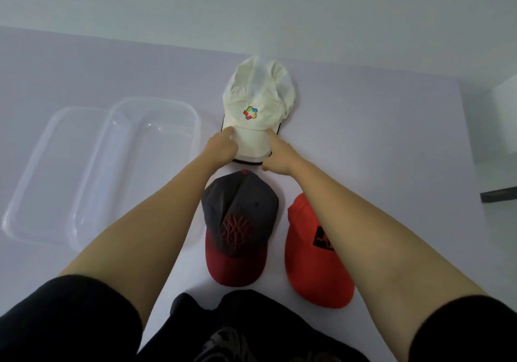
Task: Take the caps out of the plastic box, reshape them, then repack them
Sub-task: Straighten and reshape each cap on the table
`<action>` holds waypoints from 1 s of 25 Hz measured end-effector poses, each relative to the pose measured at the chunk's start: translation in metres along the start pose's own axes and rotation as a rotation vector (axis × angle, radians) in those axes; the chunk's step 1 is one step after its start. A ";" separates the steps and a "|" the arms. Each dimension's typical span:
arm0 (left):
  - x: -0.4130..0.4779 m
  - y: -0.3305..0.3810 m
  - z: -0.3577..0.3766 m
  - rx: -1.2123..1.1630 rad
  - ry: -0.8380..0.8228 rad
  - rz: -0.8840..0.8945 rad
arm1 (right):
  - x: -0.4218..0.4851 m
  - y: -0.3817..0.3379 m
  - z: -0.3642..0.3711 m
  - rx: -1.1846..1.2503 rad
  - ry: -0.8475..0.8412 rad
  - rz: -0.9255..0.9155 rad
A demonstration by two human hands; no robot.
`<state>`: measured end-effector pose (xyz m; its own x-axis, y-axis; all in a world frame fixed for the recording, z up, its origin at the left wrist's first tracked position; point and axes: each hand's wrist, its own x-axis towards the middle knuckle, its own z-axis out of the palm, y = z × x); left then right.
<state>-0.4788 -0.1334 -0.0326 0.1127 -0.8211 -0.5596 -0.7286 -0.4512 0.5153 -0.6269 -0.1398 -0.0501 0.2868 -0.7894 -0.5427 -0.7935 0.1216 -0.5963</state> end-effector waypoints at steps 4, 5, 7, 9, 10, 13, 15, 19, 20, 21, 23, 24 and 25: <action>0.006 -0.009 0.001 -0.046 -0.051 0.102 | 0.003 0.006 0.002 -0.179 0.008 0.015; 0.006 -0.011 0.001 -0.031 -0.067 0.123 | 0.004 0.009 0.005 -0.227 0.025 0.005; 0.008 -0.012 0.002 -0.025 -0.088 0.144 | 0.005 0.014 0.010 -0.361 0.065 -0.041; 0.010 -0.010 0.004 -0.016 -0.076 0.143 | 0.004 0.016 0.009 -0.465 0.097 -0.062; 0.013 -0.009 0.006 0.035 -0.047 0.159 | 0.003 0.017 0.007 -0.478 0.122 -0.065; 0.019 -0.003 0.016 0.268 0.099 0.280 | -0.002 0.013 -0.003 -0.463 0.205 -0.055; 0.019 0.006 0.025 0.349 0.186 0.380 | -0.006 0.011 -0.011 -0.441 0.270 -0.040; 0.007 0.018 0.038 0.440 0.236 0.487 | -0.014 0.011 -0.019 -0.453 0.381 0.012; 0.004 0.020 0.040 0.436 0.251 0.501 | -0.017 0.012 -0.018 -0.467 0.405 0.000; 0.001 0.023 0.040 0.432 0.283 0.525 | -0.020 0.012 -0.018 -0.482 0.425 -0.018; -0.008 0.032 0.038 0.428 0.271 0.548 | -0.026 0.011 -0.017 -0.510 0.445 -0.052; -0.009 0.037 0.036 0.463 0.233 0.535 | -0.028 0.010 -0.018 -0.519 0.450 -0.063; -0.009 0.039 0.035 0.486 0.256 0.535 | -0.030 0.010 -0.020 -0.522 0.454 -0.074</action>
<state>-0.5319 -0.1318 -0.0305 -0.2292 -0.9664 -0.1161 -0.9364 0.1864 0.2974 -0.6540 -0.1268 -0.0279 0.1875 -0.9718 -0.1429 -0.9674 -0.1575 -0.1982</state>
